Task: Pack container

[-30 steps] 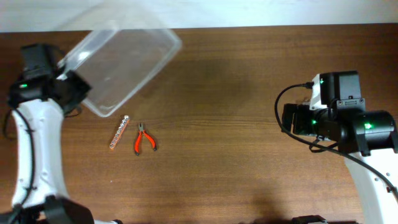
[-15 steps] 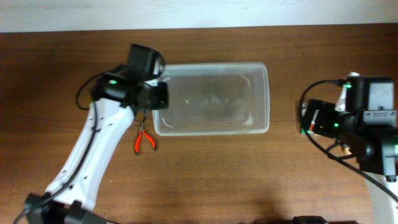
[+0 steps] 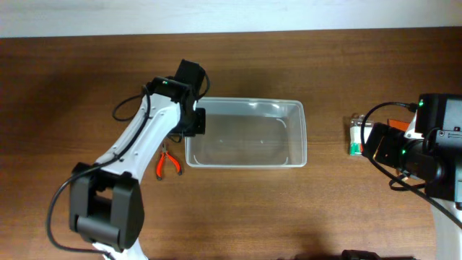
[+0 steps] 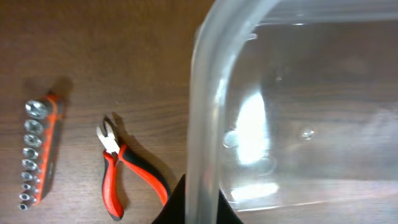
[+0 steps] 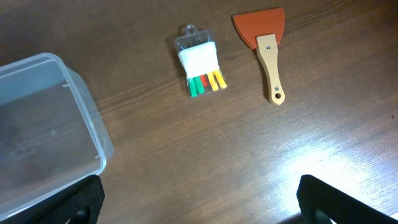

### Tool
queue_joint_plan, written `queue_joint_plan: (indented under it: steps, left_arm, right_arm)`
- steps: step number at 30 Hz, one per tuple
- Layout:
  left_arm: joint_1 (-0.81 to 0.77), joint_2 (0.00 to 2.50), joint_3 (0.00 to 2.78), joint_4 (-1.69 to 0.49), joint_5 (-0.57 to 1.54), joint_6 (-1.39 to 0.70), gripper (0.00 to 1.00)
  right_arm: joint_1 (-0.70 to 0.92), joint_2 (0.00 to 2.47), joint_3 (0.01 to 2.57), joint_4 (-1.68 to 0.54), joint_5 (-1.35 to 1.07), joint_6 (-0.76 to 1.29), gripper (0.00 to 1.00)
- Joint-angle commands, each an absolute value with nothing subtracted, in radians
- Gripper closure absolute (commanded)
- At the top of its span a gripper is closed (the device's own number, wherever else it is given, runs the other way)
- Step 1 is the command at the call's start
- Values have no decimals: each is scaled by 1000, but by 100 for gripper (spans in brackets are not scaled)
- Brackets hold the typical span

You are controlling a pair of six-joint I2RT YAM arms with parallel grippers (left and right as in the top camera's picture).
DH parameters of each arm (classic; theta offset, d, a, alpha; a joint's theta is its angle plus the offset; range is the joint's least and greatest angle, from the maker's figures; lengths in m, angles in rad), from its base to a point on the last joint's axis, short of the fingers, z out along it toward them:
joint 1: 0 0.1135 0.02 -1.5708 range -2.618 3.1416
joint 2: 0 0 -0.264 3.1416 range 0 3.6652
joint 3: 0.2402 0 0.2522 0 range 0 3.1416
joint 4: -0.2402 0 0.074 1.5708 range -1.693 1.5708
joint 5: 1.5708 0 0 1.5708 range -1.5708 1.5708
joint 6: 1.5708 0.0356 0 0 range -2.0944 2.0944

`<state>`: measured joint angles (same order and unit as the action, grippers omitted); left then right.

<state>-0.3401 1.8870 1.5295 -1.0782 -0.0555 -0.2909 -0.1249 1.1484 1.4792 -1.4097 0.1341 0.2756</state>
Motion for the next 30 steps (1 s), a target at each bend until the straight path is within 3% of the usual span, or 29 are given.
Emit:
queue_joint_plan:
  steps: [1,6,14,25,28,30]
  left_arm:
    - [-338,1917,1536,-1094,-49,-282,98]
    - [-337,1933,1531,-1144,-89,-282,95]
    - [-338,1933,1530,-1181,-125,-282,44]
    - [-326,1838,1558,-1119,-188,-281,37]
    - [-324,1763,1600,-1104,-251,-270,27]
    - [-309,1691,1634,-1094,-268,-247,14]
  right_arm:
    - [-131,1140,1499,-1411,139,261,1]
    - [-131,1140,1499,-1411,139,259,1]
    - [-131,1141,1499,-1411,139,243,1]
    - [-131,1145,1499,-1409,117,241,1]
    - [-131,1155,1499,-1386,27,240,1]
    - [-131,1176,1497,-1364,-24,240,1]
